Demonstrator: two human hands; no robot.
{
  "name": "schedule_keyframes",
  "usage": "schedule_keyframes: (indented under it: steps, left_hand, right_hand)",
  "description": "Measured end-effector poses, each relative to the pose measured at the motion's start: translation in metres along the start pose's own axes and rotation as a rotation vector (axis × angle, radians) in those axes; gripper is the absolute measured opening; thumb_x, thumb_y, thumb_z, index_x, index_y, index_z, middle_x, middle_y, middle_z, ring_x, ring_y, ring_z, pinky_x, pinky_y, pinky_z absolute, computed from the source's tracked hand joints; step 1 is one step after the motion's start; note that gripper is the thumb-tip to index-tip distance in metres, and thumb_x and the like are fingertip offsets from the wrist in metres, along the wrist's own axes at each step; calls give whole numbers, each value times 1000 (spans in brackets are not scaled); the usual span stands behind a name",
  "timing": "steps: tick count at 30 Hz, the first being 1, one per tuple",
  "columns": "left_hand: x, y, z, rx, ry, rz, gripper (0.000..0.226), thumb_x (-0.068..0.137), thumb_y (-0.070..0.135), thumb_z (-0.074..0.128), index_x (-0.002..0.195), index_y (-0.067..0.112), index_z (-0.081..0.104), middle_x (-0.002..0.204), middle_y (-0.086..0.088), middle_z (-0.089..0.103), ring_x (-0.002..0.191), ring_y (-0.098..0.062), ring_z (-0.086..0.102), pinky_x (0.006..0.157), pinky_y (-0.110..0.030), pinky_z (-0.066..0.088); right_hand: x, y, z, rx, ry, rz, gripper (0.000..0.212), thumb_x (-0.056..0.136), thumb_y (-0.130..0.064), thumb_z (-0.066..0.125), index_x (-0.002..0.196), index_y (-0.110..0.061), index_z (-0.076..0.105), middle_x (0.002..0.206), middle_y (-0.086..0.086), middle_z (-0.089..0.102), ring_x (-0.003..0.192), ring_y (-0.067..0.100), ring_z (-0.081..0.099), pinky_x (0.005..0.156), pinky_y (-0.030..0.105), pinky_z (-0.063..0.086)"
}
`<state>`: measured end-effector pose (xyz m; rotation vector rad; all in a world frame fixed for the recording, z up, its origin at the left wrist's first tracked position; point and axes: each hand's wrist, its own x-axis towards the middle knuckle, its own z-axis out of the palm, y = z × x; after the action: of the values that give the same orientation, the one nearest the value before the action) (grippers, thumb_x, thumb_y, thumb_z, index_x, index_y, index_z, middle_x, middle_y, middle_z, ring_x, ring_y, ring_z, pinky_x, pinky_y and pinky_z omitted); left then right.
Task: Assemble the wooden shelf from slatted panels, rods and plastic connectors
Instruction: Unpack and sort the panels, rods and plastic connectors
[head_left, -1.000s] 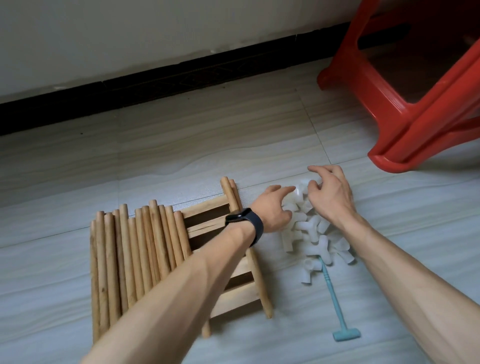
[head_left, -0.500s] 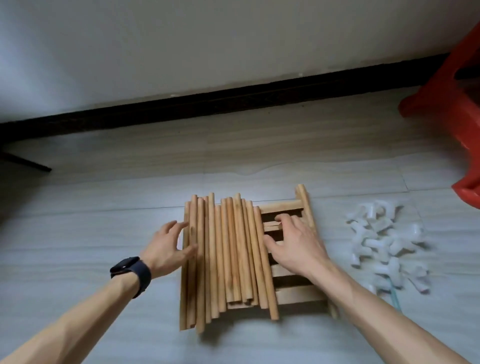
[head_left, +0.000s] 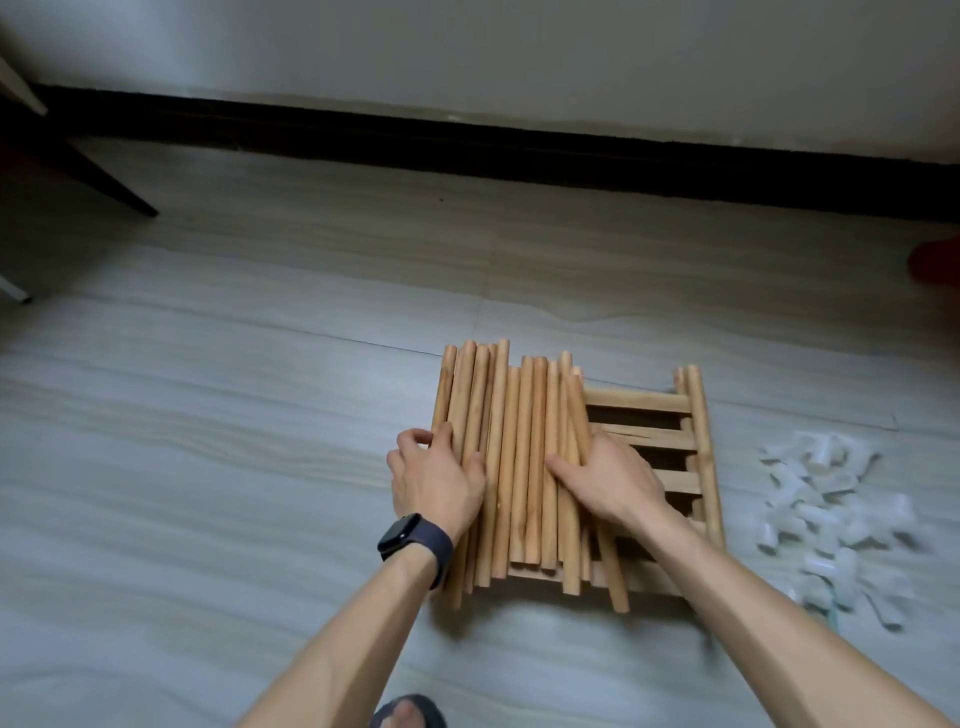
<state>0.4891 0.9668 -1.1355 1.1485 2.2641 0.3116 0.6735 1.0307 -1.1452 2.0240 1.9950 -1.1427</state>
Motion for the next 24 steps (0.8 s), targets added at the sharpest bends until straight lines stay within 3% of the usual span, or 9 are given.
schedule_keyframes:
  steps: [6,17,21,24]
  left_hand:
    - [2,3,-4,-7,-33,-26,36,96,39,58,125,18,53,128,-7,33,111,-33,53,84,-39,49]
    - [-4,11,4,158,-102,15,60,97,47,55,148,24,34,139,-9,36,122,-34,45,85,-42,48]
    - [4,13,0,99,-91,-54,58,95,44,59,143,20,38,132,-13,46,117,-35,55,89,-43,49]
    - [18,11,-4,124,-88,-61,53,90,47,64,133,20,51,123,-10,61,112,-32,60,89,-42,53]
  right_hand:
    - [-8,2,7,98,63,-17,66,87,-62,62,137,-20,50,130,0,60,116,20,60,97,40,51]
    - [-12,9,11,167,138,56,72,90,-59,61,139,-9,41,134,11,57,119,28,57,96,44,51]
    - [-12,9,5,84,154,57,67,93,-48,63,138,-8,34,131,13,59,114,32,61,87,41,51]
    - [-12,11,0,18,165,68,64,93,-44,64,136,-7,34,124,14,63,109,33,63,84,41,52]
